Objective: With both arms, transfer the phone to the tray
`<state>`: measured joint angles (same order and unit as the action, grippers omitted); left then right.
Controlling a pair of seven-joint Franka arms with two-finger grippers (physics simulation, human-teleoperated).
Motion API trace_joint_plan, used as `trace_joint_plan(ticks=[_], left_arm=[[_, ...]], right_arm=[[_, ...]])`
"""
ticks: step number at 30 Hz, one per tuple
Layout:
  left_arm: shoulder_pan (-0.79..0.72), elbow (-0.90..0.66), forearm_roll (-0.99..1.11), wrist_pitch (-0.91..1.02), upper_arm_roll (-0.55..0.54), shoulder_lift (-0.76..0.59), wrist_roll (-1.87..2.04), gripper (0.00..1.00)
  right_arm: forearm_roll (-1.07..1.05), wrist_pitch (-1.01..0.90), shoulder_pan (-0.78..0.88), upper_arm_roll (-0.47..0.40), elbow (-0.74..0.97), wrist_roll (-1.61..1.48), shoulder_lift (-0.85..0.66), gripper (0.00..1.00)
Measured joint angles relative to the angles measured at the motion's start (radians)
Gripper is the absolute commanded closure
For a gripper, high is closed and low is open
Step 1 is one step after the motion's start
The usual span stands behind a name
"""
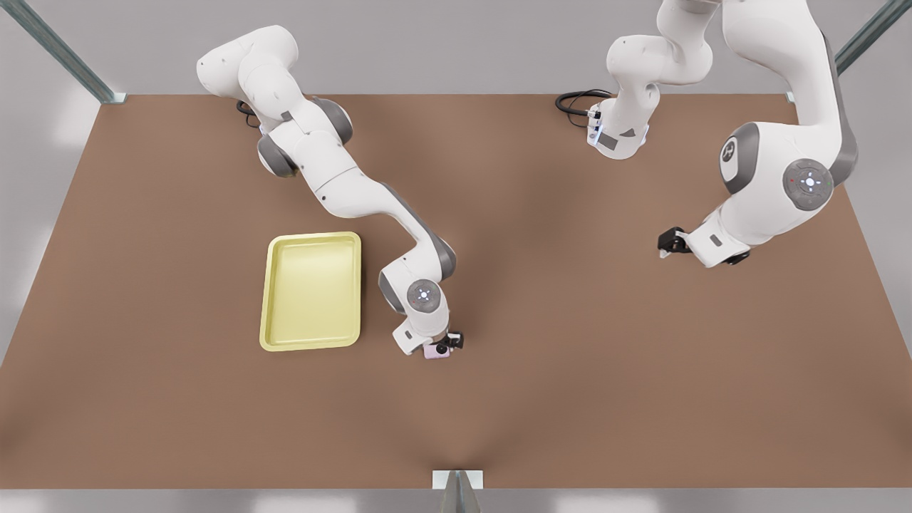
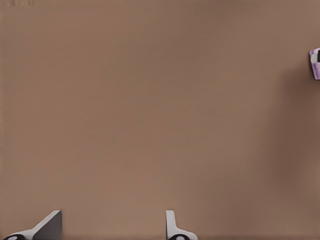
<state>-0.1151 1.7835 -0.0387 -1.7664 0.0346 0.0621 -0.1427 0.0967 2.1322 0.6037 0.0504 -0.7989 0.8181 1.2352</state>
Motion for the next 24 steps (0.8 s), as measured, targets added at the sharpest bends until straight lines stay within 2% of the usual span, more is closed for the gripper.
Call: trace_joint_plan(ticks=[8, 12, 20, 24], left_arm=[[0.008, 0.0, 0.004, -0.001, 0.007, 0.0, -0.006, 0.0], [0.005, 0.001, 0.01, -0.001, 0.008, 0.001, -0.008, 0.0], [0.001, 0.001, 0.027, -0.002, 0.008, 0.002, -0.011, 0.0], [0.003, 0.0, 0.029, -0.001, 0.008, 0.002, -0.012, 0.0]], right_arm=[[0.009, 0.013, -0.002, -0.006, -0.001, -0.035, 0.012, 0.03], [0.008, 0.018, -0.002, -0.007, 0.0, -0.051, 0.012, 0.16], [0.008, -0.006, -0.012, -0.005, 0.002, -0.076, -0.007, 0.16], [0.006, -0.063, -0.066, -0.004, -0.031, -0.097, -0.121, 0.14]])
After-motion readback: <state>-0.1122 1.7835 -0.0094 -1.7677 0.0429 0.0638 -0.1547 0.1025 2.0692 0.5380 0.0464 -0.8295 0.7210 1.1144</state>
